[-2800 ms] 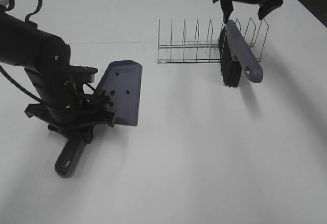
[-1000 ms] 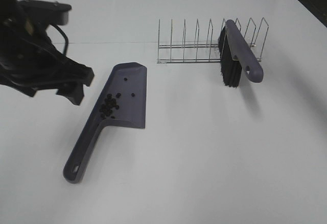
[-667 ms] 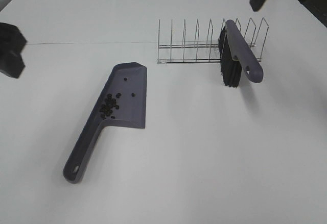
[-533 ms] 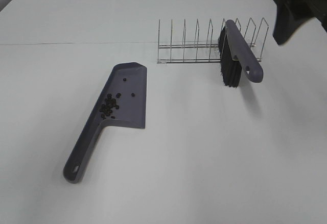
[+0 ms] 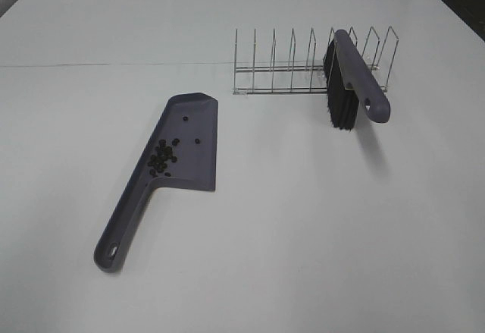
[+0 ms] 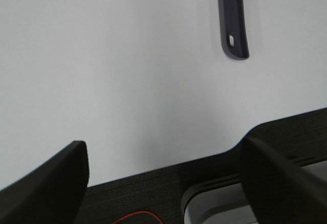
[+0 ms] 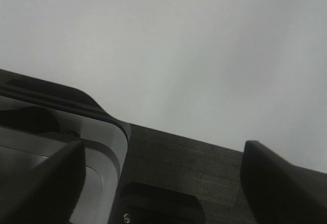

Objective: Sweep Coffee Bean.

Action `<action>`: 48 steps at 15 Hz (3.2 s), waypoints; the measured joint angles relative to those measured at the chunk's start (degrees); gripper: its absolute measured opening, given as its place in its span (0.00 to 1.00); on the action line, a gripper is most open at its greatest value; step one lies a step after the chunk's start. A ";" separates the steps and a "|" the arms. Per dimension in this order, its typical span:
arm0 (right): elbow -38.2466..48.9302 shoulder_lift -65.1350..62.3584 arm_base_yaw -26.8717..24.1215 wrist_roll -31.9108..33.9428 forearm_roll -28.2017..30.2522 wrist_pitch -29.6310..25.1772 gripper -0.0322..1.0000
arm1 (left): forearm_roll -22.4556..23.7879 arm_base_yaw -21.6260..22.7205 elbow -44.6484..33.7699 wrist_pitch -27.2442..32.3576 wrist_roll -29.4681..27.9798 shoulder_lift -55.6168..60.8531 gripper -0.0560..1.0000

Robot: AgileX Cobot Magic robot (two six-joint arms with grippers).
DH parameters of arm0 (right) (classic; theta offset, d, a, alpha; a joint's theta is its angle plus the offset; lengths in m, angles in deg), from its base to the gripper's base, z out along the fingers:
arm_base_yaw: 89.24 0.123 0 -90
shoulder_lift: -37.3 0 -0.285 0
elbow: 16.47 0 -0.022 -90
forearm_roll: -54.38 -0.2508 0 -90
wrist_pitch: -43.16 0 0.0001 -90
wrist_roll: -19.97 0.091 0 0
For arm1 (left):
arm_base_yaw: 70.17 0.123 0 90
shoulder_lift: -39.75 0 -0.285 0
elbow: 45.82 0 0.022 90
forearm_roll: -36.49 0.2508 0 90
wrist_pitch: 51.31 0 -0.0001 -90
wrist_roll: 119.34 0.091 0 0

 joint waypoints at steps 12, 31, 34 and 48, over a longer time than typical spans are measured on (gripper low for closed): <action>12.83 -56.61 0.00 -11.06 -7.22 8.14 0.74 | -9.51 0.00 -4.18 -4.98 15.30 27.39 0.77; 12.83 -56.32 0.00 -13.46 -9.22 8.14 0.74 | -11.57 0.00 -5.73 -8.08 18.45 27.39 0.77; 12.83 -56.38 -1.38 -13.46 -9.28 8.08 0.74 | -11.57 3.50 -5.73 -8.14 18.45 27.39 0.77; 12.83 -56.61 -17.30 -13.46 -10.26 7.96 0.74 | -11.57 26.30 -5.73 -8.48 18.85 30.25 0.77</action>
